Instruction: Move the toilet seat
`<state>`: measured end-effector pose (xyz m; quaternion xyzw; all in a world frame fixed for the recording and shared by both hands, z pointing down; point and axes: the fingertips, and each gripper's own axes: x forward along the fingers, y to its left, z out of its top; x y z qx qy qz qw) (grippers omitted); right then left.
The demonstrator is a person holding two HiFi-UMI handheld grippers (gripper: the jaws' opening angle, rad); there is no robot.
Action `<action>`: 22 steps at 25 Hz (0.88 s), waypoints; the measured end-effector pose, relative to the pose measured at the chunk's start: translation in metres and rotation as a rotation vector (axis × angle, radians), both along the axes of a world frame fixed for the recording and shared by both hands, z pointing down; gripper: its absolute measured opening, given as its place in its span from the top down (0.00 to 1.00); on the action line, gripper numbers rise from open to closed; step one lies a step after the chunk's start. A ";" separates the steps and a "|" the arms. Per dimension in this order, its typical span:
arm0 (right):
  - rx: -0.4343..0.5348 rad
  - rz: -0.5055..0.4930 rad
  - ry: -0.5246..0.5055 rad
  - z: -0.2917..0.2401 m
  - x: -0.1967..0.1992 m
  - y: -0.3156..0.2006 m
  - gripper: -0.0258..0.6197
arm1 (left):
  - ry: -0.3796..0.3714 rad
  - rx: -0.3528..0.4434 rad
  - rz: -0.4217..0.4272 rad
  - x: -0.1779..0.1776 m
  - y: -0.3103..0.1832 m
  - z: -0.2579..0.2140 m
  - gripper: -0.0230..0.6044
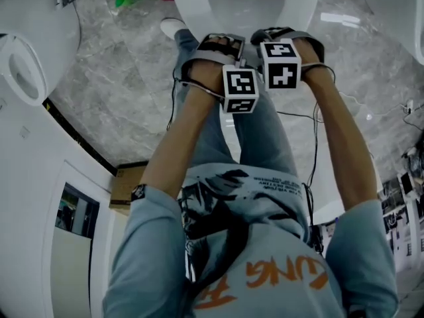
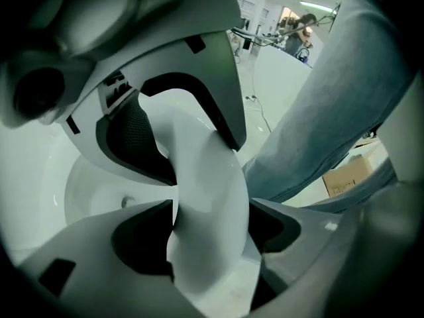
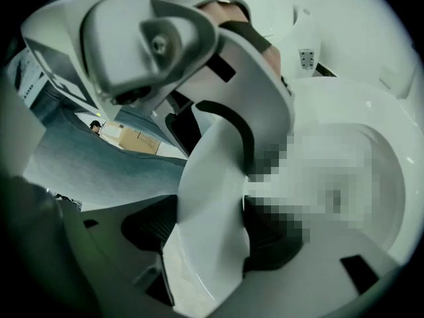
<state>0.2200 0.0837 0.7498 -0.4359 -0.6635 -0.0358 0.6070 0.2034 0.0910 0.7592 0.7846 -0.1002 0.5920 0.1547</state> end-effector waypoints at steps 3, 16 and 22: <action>-0.002 -0.002 -0.009 -0.017 -0.003 -0.004 0.48 | -0.002 0.030 -0.005 -0.004 -0.004 -0.015 0.44; -0.052 0.055 -0.042 -0.093 -0.013 -0.018 0.50 | -0.055 0.101 0.080 -0.020 -0.014 -0.082 0.48; 0.054 0.013 -0.104 -0.117 -0.018 -0.027 0.50 | -0.043 0.083 0.037 -0.029 -0.024 -0.116 0.49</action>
